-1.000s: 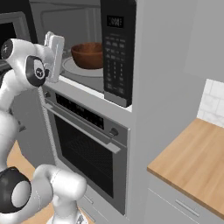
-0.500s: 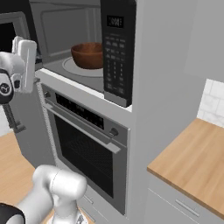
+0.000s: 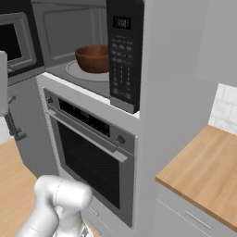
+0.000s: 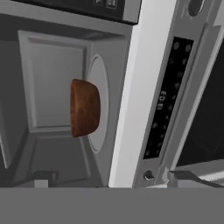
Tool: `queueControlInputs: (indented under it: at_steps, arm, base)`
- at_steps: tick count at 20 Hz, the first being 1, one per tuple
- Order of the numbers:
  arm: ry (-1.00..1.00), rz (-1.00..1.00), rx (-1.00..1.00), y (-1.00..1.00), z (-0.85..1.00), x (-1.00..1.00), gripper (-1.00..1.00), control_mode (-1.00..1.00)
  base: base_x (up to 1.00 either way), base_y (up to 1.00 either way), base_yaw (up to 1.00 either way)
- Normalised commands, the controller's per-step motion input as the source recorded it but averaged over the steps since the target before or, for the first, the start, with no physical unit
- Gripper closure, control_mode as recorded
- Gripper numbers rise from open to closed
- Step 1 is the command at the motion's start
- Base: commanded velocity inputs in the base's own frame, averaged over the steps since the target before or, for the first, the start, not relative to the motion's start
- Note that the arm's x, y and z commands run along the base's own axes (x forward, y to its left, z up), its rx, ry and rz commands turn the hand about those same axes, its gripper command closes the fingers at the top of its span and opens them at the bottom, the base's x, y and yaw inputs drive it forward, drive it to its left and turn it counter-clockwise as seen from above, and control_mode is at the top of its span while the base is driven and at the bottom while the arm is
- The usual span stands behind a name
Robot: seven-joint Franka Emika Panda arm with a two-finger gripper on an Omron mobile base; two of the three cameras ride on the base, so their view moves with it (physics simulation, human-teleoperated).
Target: Open the microwave, place the bowl with waffle inside the microwave, then close the microwave door and turn it on.
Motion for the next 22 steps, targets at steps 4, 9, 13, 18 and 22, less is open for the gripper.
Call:
queueControlInputs:
  at_steps: [4, 9, 13, 18, 22]
  arm:
    - [-0.03, 0.10, -0.04, 0.12, -0.06, -0.96, -1.00, -1.00]
    - [-0.07, 0.08, -0.03, 0.36, 0.00, -0.80, -1.00, -1.00]
    - [-0.07, 0.05, -0.01, 0.33, 0.00, -0.74, -1.00, -1.00]
    - [-0.06, 0.05, 0.00, 0.39, 0.00, -0.72, -1.00, -1.00]
    - [-0.05, 0.03, 0.00, 0.48, 0.00, -0.57, -1.00, -1.00]
  base:
    - [0.00, 0.00, 0.00]
    - [0.00, 0.00, 0.00]
    - [0.00, 0.00, 0.00]
    - [0.00, 0.00, 0.00]
    - [0.00, 0.00, 0.00]
